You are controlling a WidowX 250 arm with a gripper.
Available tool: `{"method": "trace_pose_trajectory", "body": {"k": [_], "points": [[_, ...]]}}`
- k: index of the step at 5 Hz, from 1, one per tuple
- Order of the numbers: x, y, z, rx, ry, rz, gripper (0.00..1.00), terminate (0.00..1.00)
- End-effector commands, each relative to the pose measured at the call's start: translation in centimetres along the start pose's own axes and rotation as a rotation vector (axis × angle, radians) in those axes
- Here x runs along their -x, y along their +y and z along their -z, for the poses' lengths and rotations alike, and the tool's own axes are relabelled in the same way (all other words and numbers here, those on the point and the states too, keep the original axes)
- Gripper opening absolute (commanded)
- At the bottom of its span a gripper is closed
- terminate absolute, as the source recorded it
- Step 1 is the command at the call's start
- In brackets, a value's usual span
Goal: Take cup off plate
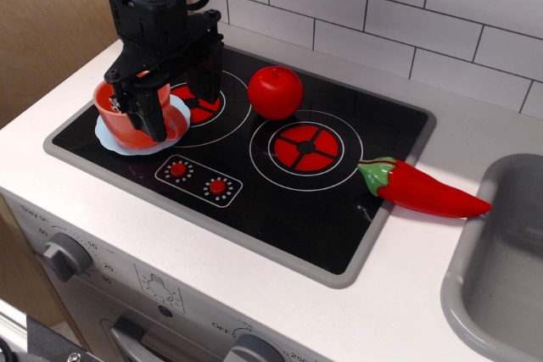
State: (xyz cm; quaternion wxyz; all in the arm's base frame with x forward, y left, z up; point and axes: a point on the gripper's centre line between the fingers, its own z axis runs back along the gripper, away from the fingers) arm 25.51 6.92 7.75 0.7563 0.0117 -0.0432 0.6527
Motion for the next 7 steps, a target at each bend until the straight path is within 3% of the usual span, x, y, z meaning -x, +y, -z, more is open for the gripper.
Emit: {"method": "trace_pose_trajectory", "body": {"k": [1, 2, 4, 6, 7], "points": [[0.3, -0.5, -0.3, 0.028, -0.033, -0.034, 1.00, 0.00], [0.5, -0.4, 0.0, 0.027, -0.037, -0.027, 0.00, 0.00], [0.6, -0.5, -1.1, 0.057, -0.031, -0.037, 0.00, 0.00], [1.3, -1.5, -4.8, 0.119, 0.036, -0.038, 0.00, 0.00], [3.1, -2.0, -4.6, 0.094, 0.066, 0.013, 0.00, 0.00]]}}
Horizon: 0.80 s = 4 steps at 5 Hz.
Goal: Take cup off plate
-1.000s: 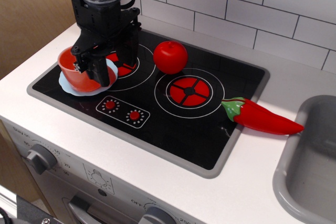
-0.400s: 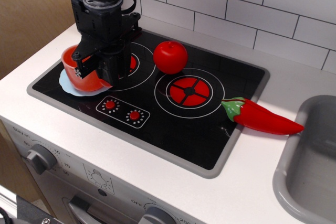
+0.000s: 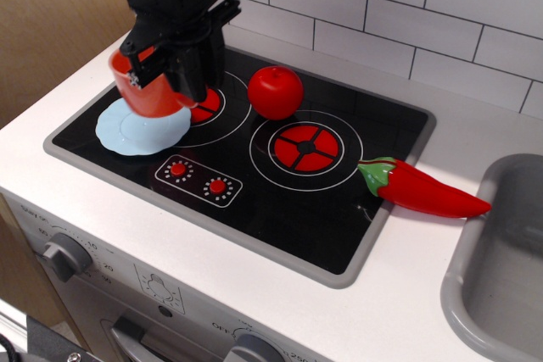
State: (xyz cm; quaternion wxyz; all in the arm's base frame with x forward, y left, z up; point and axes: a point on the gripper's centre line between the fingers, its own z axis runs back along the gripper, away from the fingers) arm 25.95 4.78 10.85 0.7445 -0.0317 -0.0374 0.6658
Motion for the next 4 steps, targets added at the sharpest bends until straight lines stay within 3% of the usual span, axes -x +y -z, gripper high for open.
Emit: {"method": "trace_pose_trajectory", "body": {"k": [1, 2, 4], "points": [[3.7, -0.6, -0.7, 0.054, 0.034, 0.089, 0.00, 0.00], [5.7, 0.1, 0.1, 0.046, 0.023, 0.150, 0.00, 0.00], [8.7, 0.0, 1.7, 0.126, 0.029, 0.244, 0.00, 0.00]]}}
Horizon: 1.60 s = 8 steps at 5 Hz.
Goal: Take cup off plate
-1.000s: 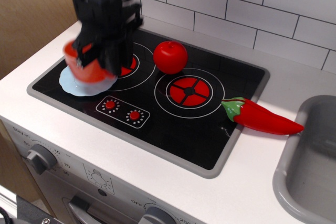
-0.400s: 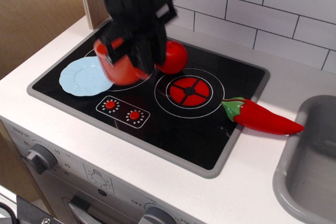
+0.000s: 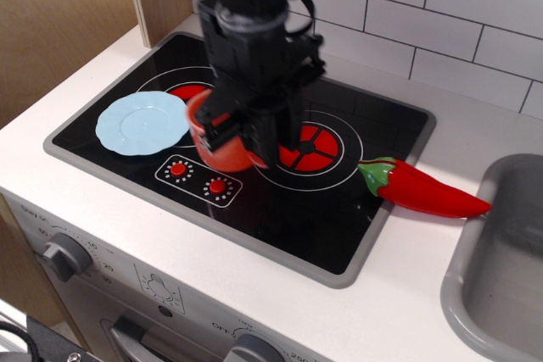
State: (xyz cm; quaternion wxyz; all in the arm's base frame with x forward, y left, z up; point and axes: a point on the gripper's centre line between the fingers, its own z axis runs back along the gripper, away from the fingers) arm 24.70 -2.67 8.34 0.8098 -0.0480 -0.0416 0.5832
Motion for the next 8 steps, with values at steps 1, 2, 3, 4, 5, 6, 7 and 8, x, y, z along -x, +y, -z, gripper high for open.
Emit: {"method": "trace_pose_trajectory", "body": {"k": [1, 2, 3, 4, 5, 6, 7, 8], "points": [[1.7, -1.3, -0.5, 0.146, 0.003, 0.055, 0.00, 0.00], [2.2, -1.7, -0.3, 0.137, 0.018, 0.052, 0.00, 0.00], [2.2, -1.8, -0.3, 0.102, 0.018, 0.039, 1.00, 0.00], [2.0, -1.9, -0.5, 0.088, 0.018, 0.004, 1.00, 0.00], [1.6, -1.9, -1.4, 0.095, 0.025, -0.002, 1.00, 0.00], [1.2, -2.1, -3.6, 0.115, 0.034, -0.020, 1.00, 0.00], [-0.1, -2.5, -6.5, 0.129, 0.017, -0.023, 1.00, 0.00], [-2.1, -3.1, -9.3, 0.132, 0.081, -0.032, 1.00, 0.00]]}}
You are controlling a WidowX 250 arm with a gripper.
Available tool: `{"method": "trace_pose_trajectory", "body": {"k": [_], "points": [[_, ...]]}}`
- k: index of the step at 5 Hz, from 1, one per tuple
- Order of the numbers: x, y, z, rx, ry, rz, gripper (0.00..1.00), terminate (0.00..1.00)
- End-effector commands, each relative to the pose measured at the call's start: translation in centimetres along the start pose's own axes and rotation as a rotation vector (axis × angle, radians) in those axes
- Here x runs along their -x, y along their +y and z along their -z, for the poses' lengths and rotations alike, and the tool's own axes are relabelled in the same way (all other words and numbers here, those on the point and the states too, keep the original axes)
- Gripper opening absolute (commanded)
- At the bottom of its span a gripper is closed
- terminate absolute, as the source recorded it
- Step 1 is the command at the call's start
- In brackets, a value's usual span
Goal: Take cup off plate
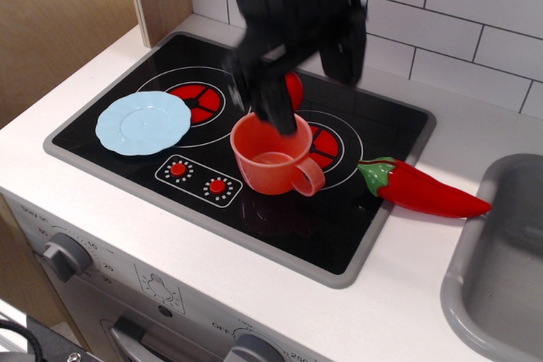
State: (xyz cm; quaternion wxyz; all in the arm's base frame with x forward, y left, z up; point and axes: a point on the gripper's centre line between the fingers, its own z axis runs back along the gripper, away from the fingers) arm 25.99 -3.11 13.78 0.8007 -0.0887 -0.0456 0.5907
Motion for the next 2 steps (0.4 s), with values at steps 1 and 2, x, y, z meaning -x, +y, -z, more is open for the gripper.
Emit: {"method": "trace_pose_trajectory", "body": {"k": [1, 2], "points": [[-1.86, -1.35, -4.04, 0.060, 0.042, -0.006, 1.00, 0.00], [-1.86, -1.35, -4.04, 0.060, 0.042, -0.006, 1.00, 1.00]]}}
